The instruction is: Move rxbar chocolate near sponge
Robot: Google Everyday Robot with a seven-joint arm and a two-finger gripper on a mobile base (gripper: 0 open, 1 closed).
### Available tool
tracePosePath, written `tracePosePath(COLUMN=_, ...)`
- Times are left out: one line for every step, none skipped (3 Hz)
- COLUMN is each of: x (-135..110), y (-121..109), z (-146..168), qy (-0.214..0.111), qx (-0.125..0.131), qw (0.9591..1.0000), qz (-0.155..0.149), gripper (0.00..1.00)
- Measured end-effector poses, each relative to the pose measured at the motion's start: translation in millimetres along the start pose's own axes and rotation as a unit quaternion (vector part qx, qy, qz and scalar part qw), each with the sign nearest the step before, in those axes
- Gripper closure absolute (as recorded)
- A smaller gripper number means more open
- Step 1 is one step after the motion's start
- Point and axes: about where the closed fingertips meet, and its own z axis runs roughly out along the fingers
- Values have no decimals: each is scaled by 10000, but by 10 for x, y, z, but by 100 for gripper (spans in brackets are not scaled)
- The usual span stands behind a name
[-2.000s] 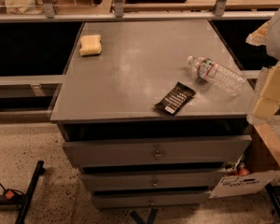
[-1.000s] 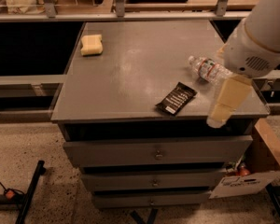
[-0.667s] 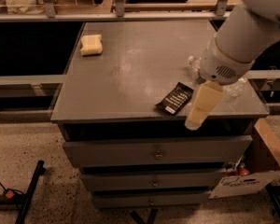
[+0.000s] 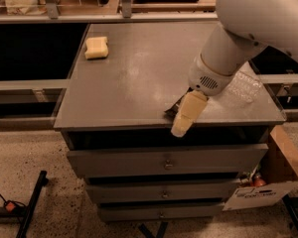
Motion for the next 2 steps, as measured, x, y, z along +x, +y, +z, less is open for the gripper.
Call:
tracePosePath(x=-7, y=-105, z=159, qy=-48, qx=10, qw=9995, qz=310, gripper=0)
tracePosePath(x=35, y=-180, z=295, qy=-181, qx=139, qw=9985, qz=500, gripper=0)
